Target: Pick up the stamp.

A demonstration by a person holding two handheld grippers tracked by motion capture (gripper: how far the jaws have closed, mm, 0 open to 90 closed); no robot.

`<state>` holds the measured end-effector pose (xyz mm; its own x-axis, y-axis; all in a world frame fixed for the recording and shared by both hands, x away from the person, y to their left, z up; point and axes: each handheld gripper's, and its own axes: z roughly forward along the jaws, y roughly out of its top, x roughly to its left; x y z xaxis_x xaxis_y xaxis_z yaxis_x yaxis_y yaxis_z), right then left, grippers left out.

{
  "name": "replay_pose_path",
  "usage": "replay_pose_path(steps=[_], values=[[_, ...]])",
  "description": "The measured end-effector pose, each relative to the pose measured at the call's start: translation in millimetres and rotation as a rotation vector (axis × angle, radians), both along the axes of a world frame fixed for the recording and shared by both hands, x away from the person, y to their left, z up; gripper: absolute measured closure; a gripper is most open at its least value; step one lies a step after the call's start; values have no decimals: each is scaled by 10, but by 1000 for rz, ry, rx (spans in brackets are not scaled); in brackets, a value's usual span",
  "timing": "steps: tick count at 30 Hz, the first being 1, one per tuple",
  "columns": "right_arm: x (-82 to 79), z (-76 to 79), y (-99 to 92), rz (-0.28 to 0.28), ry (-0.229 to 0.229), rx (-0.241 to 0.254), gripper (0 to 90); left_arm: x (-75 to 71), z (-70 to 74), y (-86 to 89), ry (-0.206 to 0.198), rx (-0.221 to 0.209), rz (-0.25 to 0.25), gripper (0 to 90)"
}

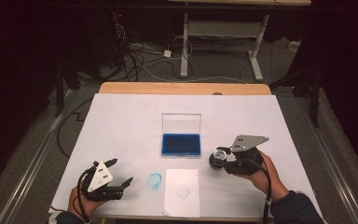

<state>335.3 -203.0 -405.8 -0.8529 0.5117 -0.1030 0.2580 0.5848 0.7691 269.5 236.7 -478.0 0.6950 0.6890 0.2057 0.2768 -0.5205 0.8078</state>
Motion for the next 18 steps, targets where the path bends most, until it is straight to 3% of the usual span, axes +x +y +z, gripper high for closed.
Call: replay_pose_path(steps=[4, 18], values=[[-54, 49, -29, 8, -10, 10, 566, 6, 6, -13, -12, 9, -5, 172], [-233, 246, -39, 60, -38, 56, 566, 11, -24, -51, 14, -5, -17, 169]])
